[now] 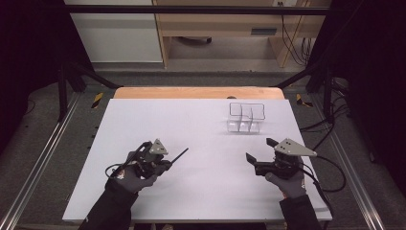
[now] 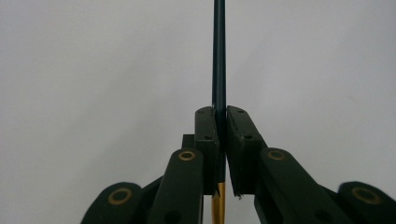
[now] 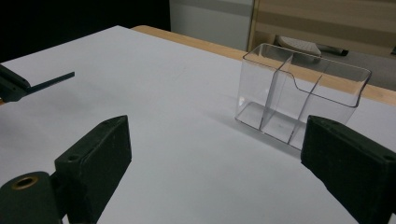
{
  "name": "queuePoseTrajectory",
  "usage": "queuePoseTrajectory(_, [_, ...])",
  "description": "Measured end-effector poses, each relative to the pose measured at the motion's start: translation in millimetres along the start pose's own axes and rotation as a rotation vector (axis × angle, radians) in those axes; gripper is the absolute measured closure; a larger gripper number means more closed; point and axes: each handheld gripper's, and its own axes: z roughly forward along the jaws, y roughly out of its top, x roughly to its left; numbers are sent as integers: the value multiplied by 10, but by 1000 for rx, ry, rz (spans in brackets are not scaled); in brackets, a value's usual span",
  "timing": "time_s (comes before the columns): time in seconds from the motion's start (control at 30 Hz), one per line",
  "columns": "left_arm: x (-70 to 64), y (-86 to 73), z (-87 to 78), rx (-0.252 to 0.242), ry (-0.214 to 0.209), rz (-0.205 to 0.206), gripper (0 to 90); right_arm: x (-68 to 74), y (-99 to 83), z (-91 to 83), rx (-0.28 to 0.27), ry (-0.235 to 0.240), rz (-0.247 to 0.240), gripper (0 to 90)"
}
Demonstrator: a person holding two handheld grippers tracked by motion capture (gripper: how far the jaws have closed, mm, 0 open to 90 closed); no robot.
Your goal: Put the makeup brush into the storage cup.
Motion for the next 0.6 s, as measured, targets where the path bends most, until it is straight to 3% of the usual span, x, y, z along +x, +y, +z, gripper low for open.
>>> queuePoseTrajectory(0.43, [-123,209,44,17,-63,80,824,43,3,37,22,2,-26,104])
queuePoseTrajectory(0.6, [-127,241,43,24,-86,103,824,127,39,76,44,0,-74,114])
